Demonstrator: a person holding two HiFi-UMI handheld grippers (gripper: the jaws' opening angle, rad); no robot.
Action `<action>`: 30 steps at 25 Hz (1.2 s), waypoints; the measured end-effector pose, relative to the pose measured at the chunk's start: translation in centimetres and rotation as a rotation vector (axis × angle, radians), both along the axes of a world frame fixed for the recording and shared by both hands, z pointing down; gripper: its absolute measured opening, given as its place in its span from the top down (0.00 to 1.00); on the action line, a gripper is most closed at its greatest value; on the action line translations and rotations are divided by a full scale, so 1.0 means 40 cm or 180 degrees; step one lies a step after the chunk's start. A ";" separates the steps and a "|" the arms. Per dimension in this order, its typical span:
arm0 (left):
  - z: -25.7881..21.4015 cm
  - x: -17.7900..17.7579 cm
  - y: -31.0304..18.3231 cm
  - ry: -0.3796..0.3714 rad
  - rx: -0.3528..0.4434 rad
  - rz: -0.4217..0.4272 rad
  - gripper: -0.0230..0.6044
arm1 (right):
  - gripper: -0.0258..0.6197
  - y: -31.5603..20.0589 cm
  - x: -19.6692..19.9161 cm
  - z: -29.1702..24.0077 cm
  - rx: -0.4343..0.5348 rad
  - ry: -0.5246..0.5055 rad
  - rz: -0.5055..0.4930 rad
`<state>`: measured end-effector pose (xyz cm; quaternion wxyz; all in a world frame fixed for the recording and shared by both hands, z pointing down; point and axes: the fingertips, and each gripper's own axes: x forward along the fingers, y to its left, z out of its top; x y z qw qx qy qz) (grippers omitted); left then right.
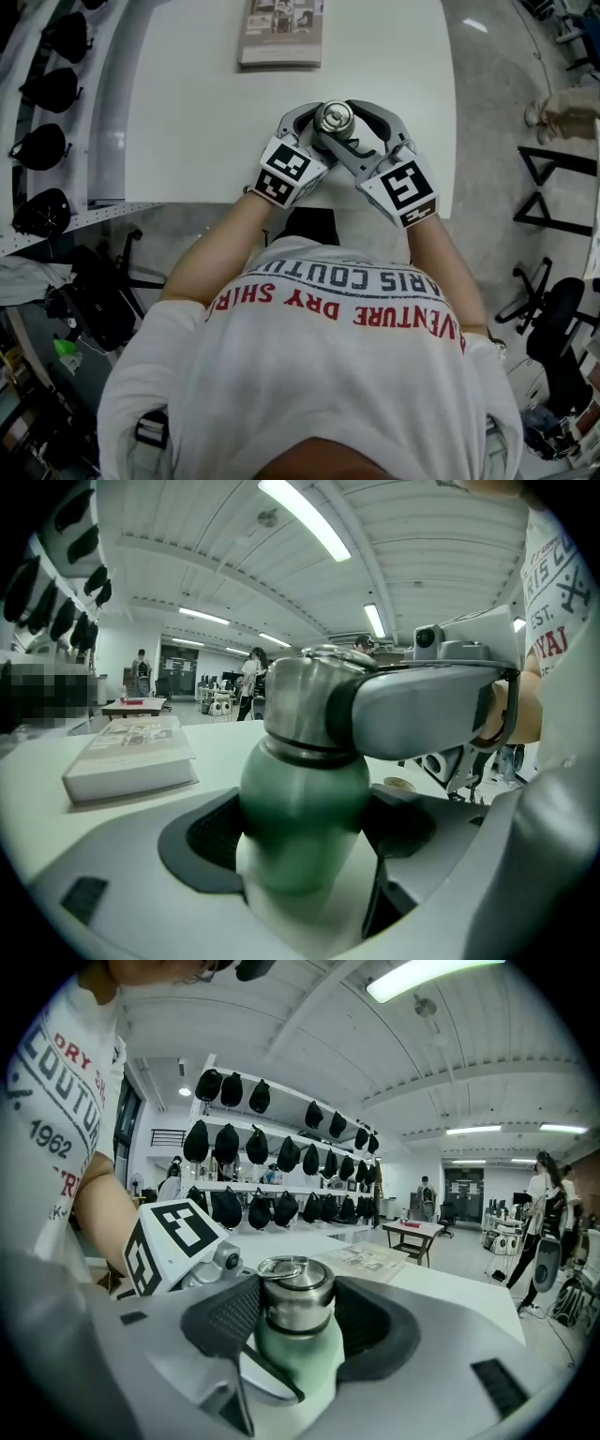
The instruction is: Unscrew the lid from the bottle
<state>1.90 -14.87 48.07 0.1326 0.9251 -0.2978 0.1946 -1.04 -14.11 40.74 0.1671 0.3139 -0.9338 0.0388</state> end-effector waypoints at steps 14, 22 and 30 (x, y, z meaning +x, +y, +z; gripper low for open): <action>0.004 -0.001 0.027 -0.0167 -0.0022 0.0908 0.35 | 0.58 0.020 -0.012 0.003 -0.0015 0.0213 -0.0929; 0.005 -0.003 0.043 -0.0276 -0.0038 0.1537 0.35 | 0.58 0.030 -0.017 0.004 -0.0030 0.0392 -0.1564; 0.007 -0.005 0.065 -0.0358 -0.0024 0.2221 0.35 | 0.58 0.041 -0.024 0.000 -0.0065 0.0435 -0.1997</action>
